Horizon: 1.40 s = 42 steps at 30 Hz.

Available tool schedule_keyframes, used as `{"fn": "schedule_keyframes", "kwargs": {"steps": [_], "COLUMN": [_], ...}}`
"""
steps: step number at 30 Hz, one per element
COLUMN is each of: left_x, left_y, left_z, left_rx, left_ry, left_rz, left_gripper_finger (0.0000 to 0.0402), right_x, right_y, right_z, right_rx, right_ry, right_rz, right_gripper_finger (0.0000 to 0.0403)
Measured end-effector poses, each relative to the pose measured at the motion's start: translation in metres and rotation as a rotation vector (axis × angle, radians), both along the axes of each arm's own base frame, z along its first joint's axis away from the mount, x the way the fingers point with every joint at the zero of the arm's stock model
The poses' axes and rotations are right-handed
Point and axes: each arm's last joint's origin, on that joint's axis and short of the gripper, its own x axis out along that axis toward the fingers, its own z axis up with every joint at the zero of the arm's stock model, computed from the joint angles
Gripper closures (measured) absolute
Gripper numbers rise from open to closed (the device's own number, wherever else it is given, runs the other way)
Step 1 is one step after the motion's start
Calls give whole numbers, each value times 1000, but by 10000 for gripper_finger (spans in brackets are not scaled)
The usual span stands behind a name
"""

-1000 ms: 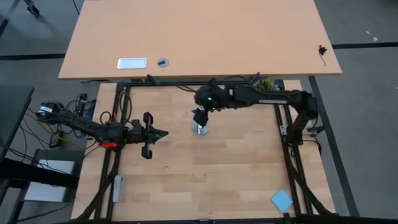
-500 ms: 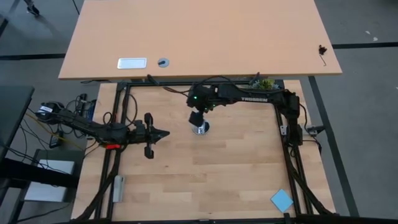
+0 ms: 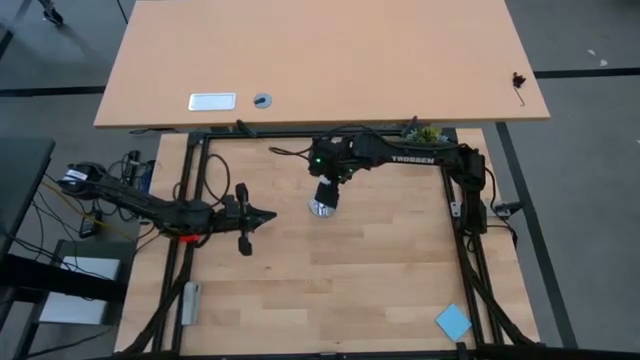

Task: Screw lightbulb
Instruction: Insert the lightbulb into the lamp socket

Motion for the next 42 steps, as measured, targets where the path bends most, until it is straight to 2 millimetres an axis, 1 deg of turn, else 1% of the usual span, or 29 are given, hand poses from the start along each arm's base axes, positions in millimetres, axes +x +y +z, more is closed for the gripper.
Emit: {"fn": "schedule_keyframes", "kwargs": {"steps": [5,15,23,27,36,42], "left_x": [2,1,3,4,5,5], "left_y": [1,2,2,3,6,7], "left_z": [-3,-3,-6,-9,-10,-10], "left_rx": [8,17,10,3,0,-3], "left_ry": [19,21,37,52,55,55], "left_rz": [42,89,112,156,227,228], "left_gripper_finger": [400,400,400,400,400,400], "right_x": [0,4,3,1,1,5], "right_y": [10,34,39,40,47,47], "right_z": [2,3,2,2,1,1], "right_rx": [-2,-75,-69,-55,-14,-23], "right_ry": [0,10,28,47,34,-1], "right_rz": [24,163,185,157,-21,-24], "right_gripper_finger": [121,137,137,141,138,130]}}
